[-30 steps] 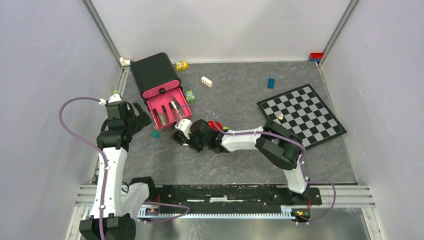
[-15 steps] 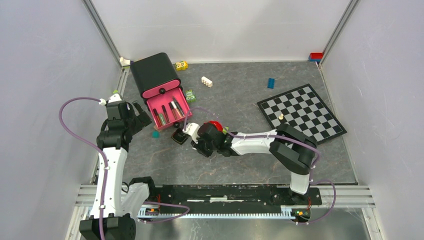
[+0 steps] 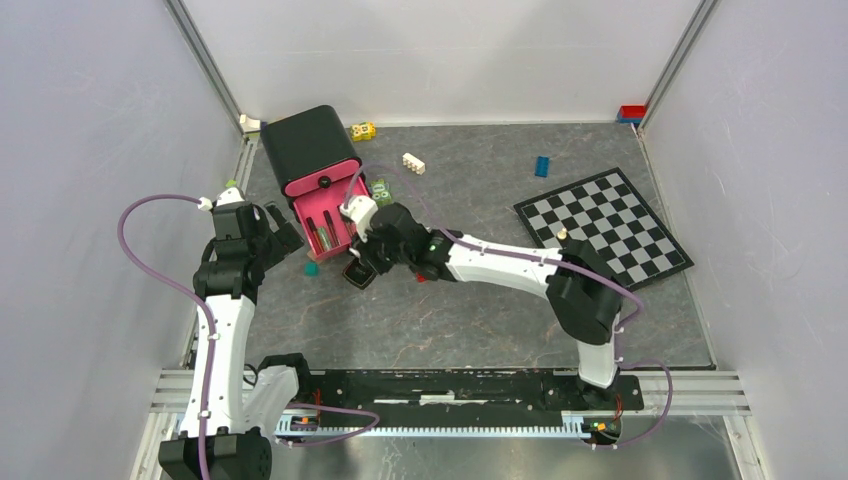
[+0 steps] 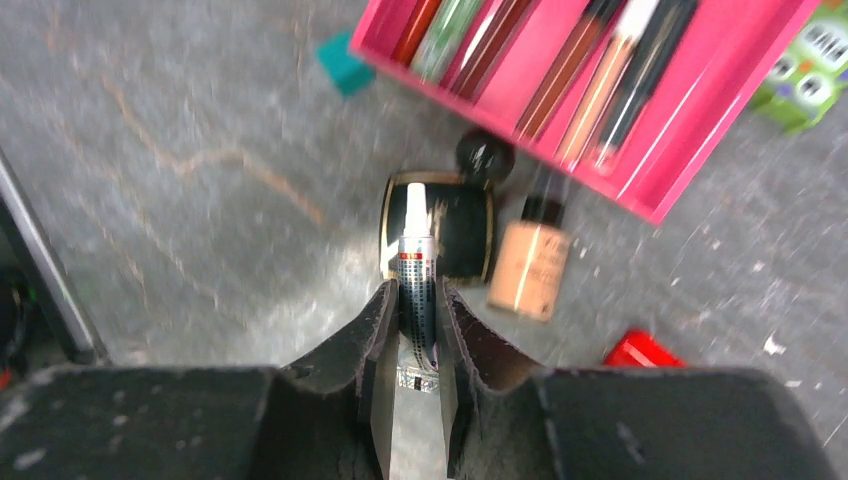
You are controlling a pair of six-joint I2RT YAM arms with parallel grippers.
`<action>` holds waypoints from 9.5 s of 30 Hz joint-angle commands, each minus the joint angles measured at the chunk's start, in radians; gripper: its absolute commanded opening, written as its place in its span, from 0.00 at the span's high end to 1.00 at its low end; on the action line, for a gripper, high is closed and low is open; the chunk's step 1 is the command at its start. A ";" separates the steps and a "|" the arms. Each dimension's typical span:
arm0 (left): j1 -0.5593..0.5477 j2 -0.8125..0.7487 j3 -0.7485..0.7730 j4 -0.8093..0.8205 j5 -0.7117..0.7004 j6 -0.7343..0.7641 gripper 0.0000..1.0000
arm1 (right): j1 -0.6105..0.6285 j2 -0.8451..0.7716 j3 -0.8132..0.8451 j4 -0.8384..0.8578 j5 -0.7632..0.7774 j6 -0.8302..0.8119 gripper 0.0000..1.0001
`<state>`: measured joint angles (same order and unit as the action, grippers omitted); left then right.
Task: Organize the makeup
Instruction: Place the makeup in the drawer, then close the drawer in the storage box.
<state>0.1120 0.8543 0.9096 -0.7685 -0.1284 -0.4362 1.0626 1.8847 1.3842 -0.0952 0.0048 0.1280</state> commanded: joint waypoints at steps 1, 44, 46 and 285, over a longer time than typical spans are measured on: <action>0.006 -0.020 0.003 0.034 -0.008 0.010 0.00 | -0.027 0.078 0.152 -0.006 0.070 0.066 0.76; 0.007 -0.021 0.003 0.034 0.004 0.008 0.00 | -0.080 0.510 0.553 0.258 0.259 0.381 0.75; 0.007 -0.021 0.003 0.034 0.004 0.008 0.00 | -0.081 0.510 0.549 0.259 0.256 0.380 0.72; 0.009 0.011 0.000 0.038 0.016 0.010 0.00 | -0.197 0.694 0.503 0.900 0.131 0.796 0.51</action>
<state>0.1165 0.8654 0.9096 -0.7681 -0.1242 -0.4358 0.8833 2.5530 1.8175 0.7475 0.1127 0.9455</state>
